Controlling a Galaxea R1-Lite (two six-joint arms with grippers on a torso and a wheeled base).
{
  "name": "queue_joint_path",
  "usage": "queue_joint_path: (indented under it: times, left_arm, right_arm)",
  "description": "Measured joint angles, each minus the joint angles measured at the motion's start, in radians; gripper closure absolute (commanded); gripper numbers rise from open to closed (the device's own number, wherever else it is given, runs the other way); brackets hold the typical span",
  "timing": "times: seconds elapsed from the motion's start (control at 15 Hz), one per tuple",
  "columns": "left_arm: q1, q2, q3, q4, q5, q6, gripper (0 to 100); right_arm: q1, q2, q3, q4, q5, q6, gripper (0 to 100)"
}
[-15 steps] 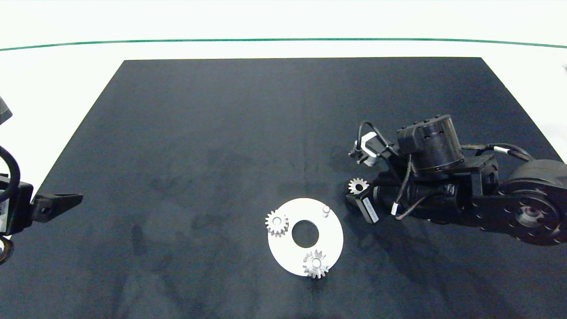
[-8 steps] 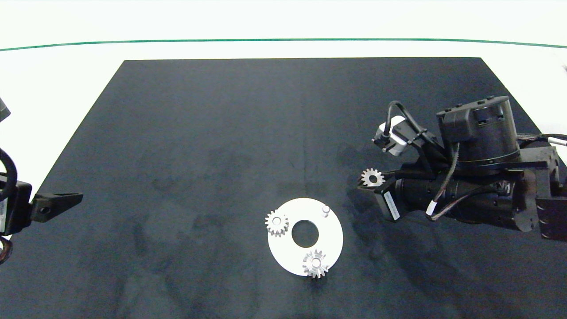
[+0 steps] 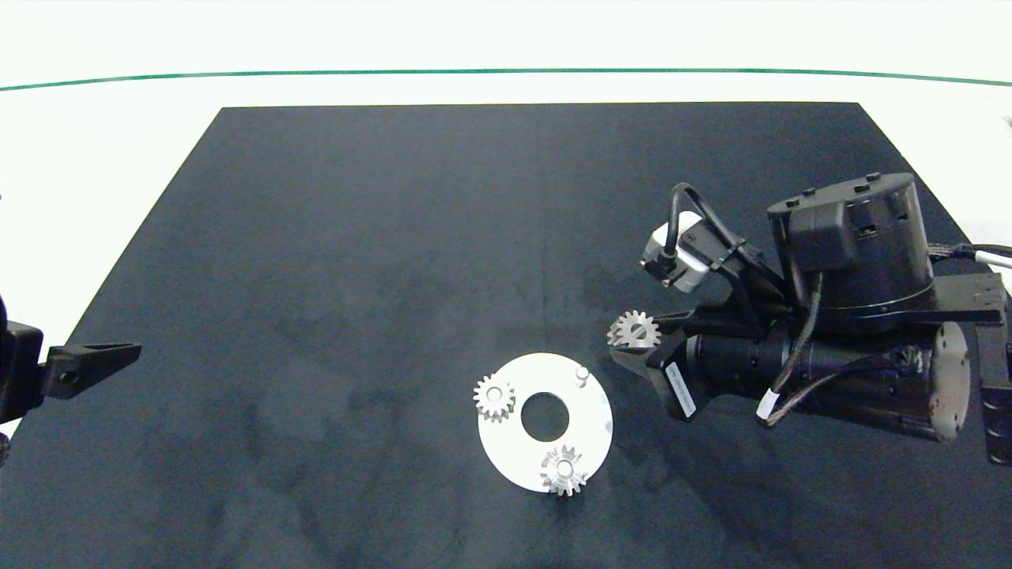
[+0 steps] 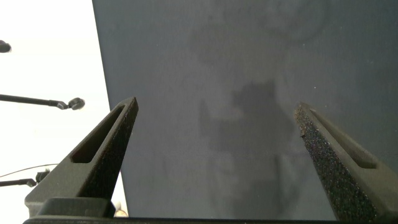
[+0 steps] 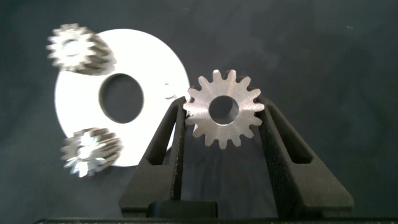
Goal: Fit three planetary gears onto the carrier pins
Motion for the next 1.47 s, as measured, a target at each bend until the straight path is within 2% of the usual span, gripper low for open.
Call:
queue_joint_path:
  times: [0.67, 0.87, 1.07, 1.47]
  left_arm:
    - [-0.014, -0.015, 0.0, 0.001, 0.0, -0.003, 0]
    - [-0.036, -0.014, 0.0, 0.001, 0.0, -0.007, 0]
    - [-0.038, -0.014, 0.001, 0.001, 0.0, -0.007, 0]
    - [-0.035, -0.012, 0.001, 0.0, 0.0, -0.007, 0]
  right_arm:
    - [0.083, 0.111, -0.066, 0.003, -0.009, 0.005, 84]
    - [0.086, 0.127, -0.07, 0.011, -0.01, 0.004, 84]
    - [0.087, 0.124, -0.08, 0.083, -0.01, 0.003, 84]
    - [0.06, 0.124, -0.098, 0.087, -0.013, -0.004, 84]
